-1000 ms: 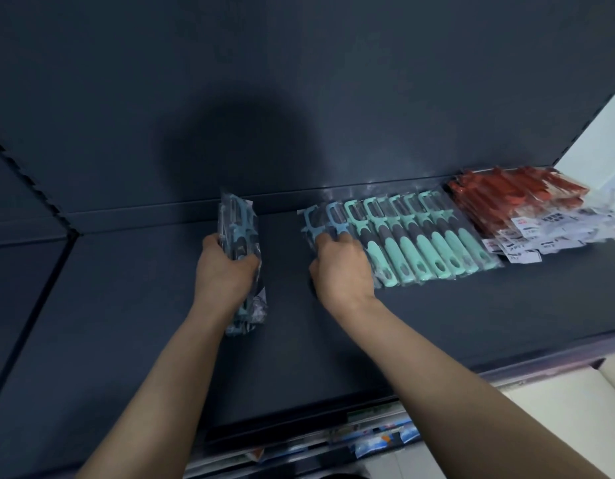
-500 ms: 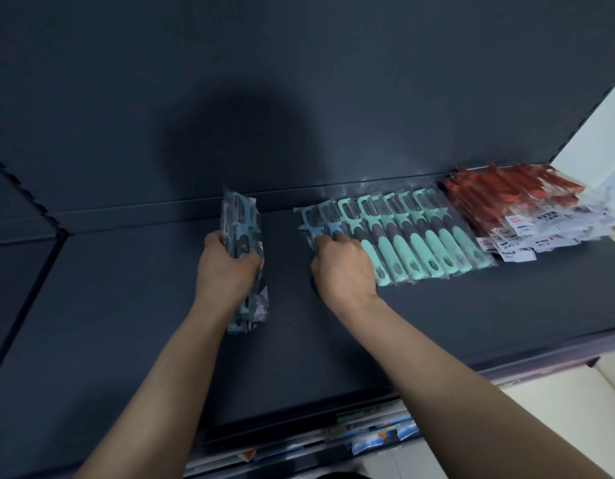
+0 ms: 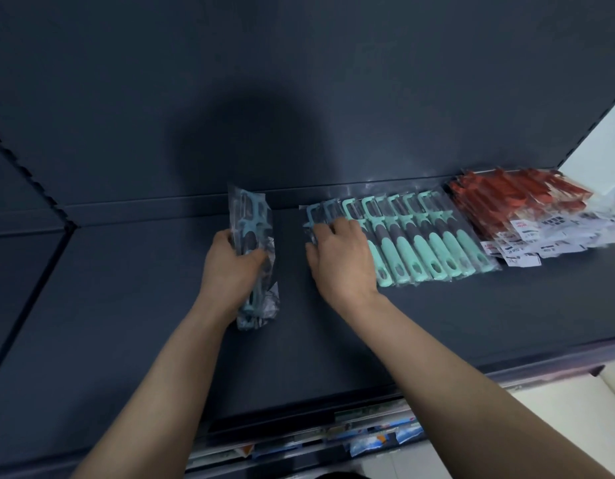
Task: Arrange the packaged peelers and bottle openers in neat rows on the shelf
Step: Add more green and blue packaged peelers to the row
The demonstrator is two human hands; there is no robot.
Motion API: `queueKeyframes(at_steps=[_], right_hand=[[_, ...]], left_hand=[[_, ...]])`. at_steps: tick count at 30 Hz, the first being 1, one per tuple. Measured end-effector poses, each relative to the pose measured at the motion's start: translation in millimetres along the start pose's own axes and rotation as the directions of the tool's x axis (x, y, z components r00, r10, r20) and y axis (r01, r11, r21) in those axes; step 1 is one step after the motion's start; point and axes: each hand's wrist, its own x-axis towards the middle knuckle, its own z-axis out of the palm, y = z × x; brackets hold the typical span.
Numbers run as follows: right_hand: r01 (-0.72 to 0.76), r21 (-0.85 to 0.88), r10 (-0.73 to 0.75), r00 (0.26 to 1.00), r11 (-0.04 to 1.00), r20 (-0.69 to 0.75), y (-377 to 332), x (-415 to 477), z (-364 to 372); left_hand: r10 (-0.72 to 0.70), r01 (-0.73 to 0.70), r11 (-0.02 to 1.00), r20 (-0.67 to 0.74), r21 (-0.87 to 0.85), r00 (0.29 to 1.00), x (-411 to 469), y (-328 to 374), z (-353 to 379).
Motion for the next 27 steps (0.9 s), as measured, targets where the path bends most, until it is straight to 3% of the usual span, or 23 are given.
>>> queueKeyframes(at_steps=[4,7,10,14,17,22,27], right_hand=[[-0.043,0.477,-0.027,0.990,0.878,0.139,-22,-2,-2],[-0.128,0.596,-0.009,0.975,0.793,0.221,-29,-3,2],[-0.160,0.629,0.006,0.971,0.761,0.240,-32,-2,4],[-0.137,0.597,-0.028,0.966,0.791,0.259,-36,0,5],[-0.188,0.625,0.005,0.959,0.758,0.283,-35,2,3],[-0.246,0.554,0.085,0.950,0.796,0.300,-32,3,0],[-0.294,0.466,0.168,0.942,0.835,0.292,-27,1,-3]], left_hand=[[-0.106,0.137,0.944,0.117,-0.300,0.987,-5,3,-2],[-0.134,0.176,0.903,0.132,-0.391,0.982,-6,3,-8],[-0.132,0.169,0.889,0.114,-0.425,0.985,-6,3,-12],[-0.120,0.154,0.873,0.103,-0.462,0.987,-6,6,-13],[-0.126,0.183,0.861,0.150,-0.474,0.981,-3,7,-13],[-0.154,0.205,0.859,0.146,-0.469,0.977,6,4,-13],[-0.148,0.173,0.914,0.095,-0.367,0.984,15,-1,-7]])
